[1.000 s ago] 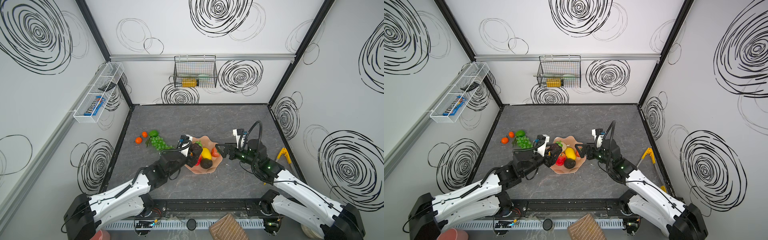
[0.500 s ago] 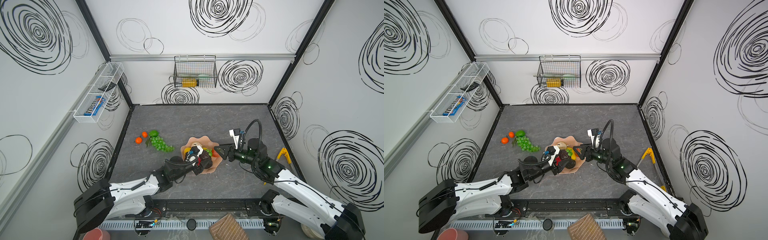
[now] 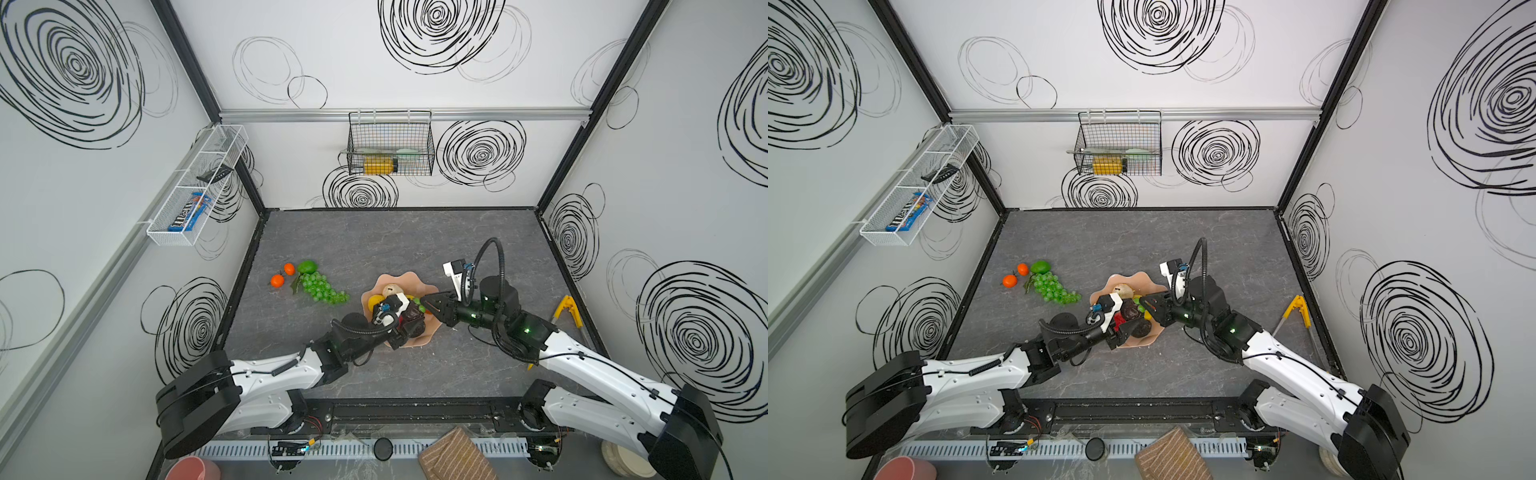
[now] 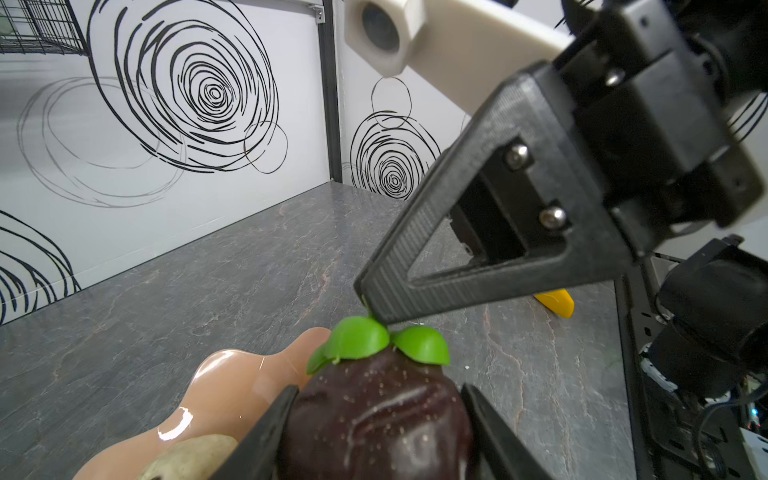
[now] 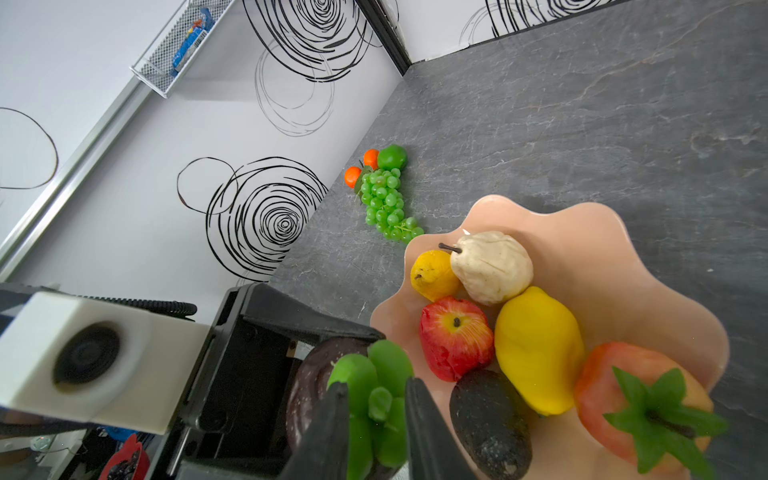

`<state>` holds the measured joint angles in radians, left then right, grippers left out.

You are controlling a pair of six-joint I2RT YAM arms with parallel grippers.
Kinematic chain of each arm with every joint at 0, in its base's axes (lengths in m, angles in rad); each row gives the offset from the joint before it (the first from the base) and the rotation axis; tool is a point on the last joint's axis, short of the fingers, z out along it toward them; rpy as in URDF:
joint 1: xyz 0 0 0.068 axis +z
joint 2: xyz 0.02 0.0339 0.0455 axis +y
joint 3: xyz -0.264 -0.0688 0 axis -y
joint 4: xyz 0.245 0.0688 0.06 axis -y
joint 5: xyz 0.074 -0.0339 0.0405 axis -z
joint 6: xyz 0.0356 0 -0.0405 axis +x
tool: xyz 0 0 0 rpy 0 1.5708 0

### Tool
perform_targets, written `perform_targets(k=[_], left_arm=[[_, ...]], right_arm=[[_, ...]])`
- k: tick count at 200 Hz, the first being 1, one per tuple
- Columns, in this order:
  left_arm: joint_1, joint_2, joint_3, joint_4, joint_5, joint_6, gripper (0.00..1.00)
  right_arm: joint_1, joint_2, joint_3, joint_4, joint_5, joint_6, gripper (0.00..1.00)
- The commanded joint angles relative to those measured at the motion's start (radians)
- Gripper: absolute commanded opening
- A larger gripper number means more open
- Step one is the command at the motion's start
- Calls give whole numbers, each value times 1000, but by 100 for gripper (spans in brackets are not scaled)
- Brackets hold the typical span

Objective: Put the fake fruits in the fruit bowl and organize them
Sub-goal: 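Carry the mangosteen toward the bowl with the left gripper, then grasp the mangosteen with the right gripper while the left gripper releases it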

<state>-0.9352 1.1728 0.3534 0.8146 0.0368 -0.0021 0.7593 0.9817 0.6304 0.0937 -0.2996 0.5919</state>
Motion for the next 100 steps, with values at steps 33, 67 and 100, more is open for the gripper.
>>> perform_targets(k=[33,67,100], left_arm=[[-5,7,-19,99,22,22,56],[-5,4,-21,98,17,23,58],[-4,-13,-22,67,4,12,74]], right_arm=[[25,14,37,-9,50,-18,15],[37,22,44,-15,69,-27,9],[43,34,69,-36,106,-60,7]])
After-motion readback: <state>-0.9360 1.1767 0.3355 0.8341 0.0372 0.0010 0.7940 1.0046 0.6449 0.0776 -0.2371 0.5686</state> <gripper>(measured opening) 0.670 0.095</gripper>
